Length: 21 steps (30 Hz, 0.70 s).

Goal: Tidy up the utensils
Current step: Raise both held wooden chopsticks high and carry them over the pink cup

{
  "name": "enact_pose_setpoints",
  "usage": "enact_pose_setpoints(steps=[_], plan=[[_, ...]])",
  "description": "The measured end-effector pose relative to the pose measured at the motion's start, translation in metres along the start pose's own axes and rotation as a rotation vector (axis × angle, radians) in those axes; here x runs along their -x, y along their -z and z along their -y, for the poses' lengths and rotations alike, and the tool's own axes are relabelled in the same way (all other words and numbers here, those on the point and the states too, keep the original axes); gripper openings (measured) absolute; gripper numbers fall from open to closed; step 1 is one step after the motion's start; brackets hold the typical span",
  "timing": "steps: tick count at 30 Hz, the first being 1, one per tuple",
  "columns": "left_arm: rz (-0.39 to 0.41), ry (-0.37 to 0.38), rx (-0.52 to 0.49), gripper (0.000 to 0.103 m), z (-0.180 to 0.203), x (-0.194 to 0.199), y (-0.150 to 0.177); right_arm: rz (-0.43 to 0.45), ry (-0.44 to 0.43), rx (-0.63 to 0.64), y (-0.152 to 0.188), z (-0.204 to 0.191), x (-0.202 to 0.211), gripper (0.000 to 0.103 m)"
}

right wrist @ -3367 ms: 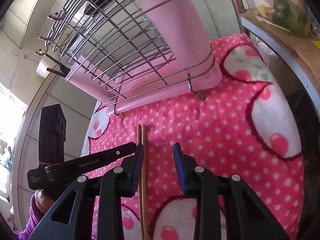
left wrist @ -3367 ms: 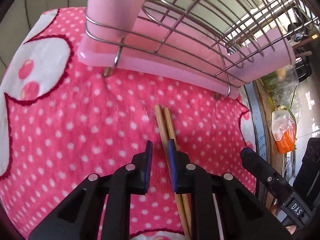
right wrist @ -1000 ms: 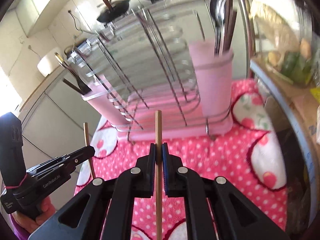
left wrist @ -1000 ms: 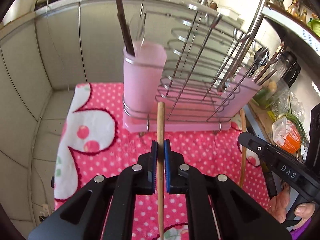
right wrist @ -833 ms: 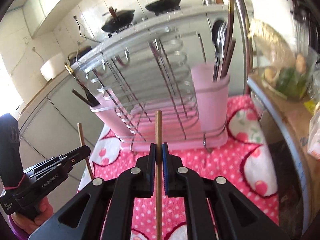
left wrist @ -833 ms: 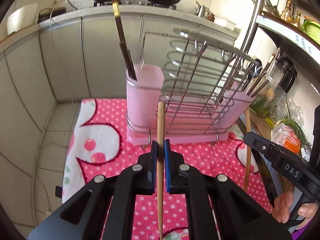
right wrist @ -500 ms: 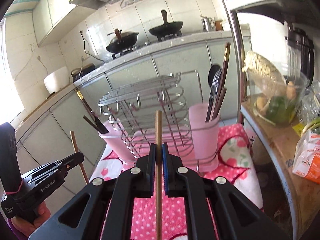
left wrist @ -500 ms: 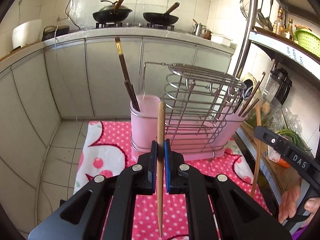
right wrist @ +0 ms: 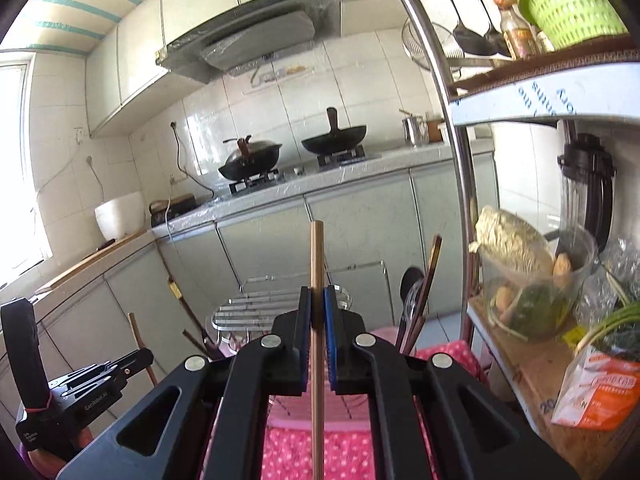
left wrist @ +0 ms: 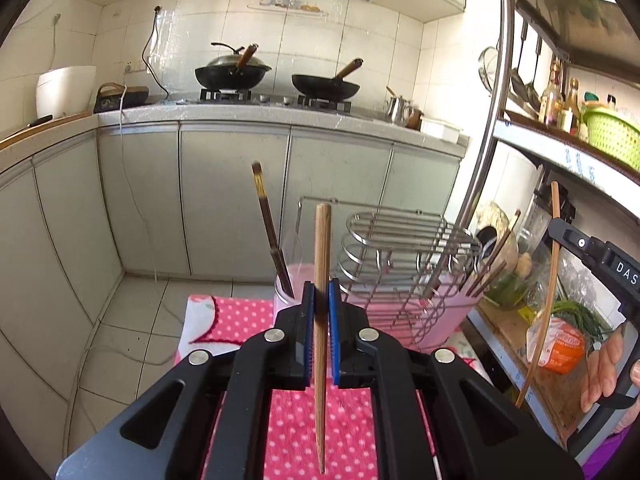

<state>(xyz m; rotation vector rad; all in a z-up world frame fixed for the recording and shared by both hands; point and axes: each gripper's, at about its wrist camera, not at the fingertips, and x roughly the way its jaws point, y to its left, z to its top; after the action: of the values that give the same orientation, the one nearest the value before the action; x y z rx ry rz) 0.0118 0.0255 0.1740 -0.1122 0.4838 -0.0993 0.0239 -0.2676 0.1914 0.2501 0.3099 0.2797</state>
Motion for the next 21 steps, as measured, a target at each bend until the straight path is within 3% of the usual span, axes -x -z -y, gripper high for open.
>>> enact_pose_setpoints(steps=[12, 21], plan=[[0.133, 0.001, 0.048, 0.006, -0.013, 0.012, -0.037, 0.123, 0.017, 0.038, -0.036, 0.003, -0.002, 0.006], [0.143, 0.004, 0.068, 0.006, -0.018, 0.013, -0.041, 0.095, 0.020, 0.012, -0.024, 0.008, -0.015, 0.006]])
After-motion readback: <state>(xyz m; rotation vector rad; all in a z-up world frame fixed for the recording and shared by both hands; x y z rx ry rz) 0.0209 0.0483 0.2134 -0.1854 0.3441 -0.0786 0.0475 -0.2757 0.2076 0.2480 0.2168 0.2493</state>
